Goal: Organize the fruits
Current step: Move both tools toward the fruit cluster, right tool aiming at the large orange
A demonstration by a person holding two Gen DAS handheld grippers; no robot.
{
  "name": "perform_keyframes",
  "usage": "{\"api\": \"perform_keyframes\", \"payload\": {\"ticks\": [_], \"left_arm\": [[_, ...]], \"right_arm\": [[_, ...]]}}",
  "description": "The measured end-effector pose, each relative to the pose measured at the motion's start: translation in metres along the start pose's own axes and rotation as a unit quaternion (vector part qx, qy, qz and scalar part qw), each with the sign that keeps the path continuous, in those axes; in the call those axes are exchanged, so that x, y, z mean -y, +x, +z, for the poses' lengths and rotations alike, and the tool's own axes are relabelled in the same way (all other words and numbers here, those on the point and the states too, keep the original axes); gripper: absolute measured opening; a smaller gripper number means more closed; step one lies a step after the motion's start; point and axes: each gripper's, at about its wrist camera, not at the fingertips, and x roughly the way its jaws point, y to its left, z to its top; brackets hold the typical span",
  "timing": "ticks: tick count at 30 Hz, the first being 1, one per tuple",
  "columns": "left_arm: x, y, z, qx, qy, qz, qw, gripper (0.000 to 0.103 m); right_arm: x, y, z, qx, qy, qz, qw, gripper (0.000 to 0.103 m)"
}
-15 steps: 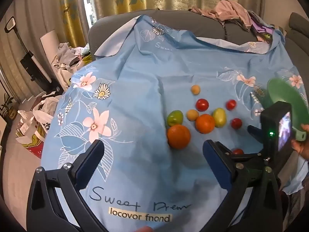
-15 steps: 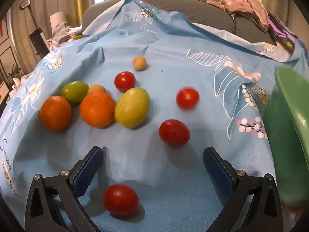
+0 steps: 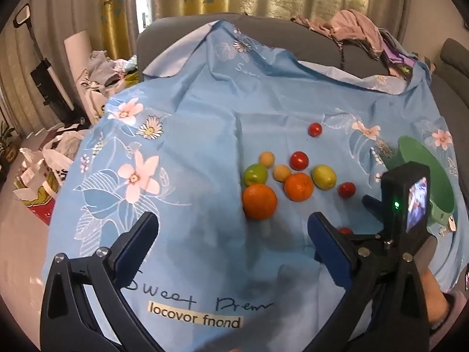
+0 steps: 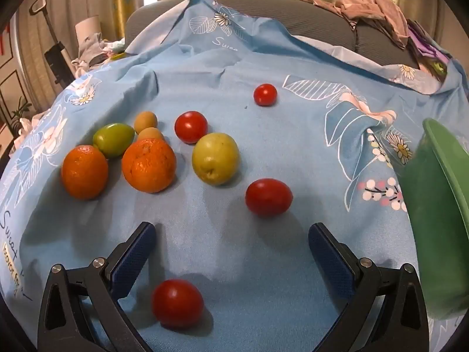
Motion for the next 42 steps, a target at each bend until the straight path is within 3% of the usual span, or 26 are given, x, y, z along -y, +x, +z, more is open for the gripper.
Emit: {"api": "perform_keyframes", "payload": {"ticks": [3, 11, 16, 20, 26, 28, 33, 37, 42], "left_arm": [[-0.003, -0.001, -0.002, -0.005, -0.012, -0.031, 0.9994, 0.102], [-0.006, -0.005, -0.004, -0.006, -0.020, -0.067, 0.9975, 0.102], [-0.014, -0.021, 0.003, 0.032, -0.052, -0.121, 0.9908, 0.103], [-0.012, -0.033, 0.012, 0.046, -0.078, -0.180, 0.9795, 0.103], [0.010, -0.036, 0.022, 0.036, -0.043, -0.154, 0.9865, 0.102], [0.013, -0.035, 0.025, 0.019, -0.027, -0.128, 0.9912, 0.103], [0.010, -0.046, 0.034, 0.022, 0.016, -0.050, 0.9984, 0.103], [0.010, -0.059, 0.040, 0.034, 0.043, -0.016, 0.9983, 0.103], [0.014, -0.069, 0.042, 0.045, 0.058, -0.004, 0.9973, 0.103]], "right_arm": [[0.000, 0.000, 0.000, -0.001, 0.000, 0.000, 1.000, 0.103], [-0.002, -0.001, 0.004, -0.014, -0.002, 0.014, 1.000, 0.103], [0.002, -0.049, 0.007, 0.025, 0.013, 0.025, 0.999, 0.103], [0.004, -0.086, 0.011, 0.055, 0.017, 0.044, 0.997, 0.103], [0.004, -0.112, 0.016, 0.059, 0.021, 0.055, 0.997, 0.103], [0.005, -0.120, 0.017, 0.056, 0.022, 0.046, 0.997, 0.103], [0.011, -0.143, 0.020, 0.075, 0.012, 0.029, 0.997, 0.103], [0.019, -0.162, 0.023, 0.100, 0.028, 0.041, 0.994, 0.103], [0.022, -0.168, 0.026, 0.103, 0.032, 0.046, 0.993, 0.103]]}}
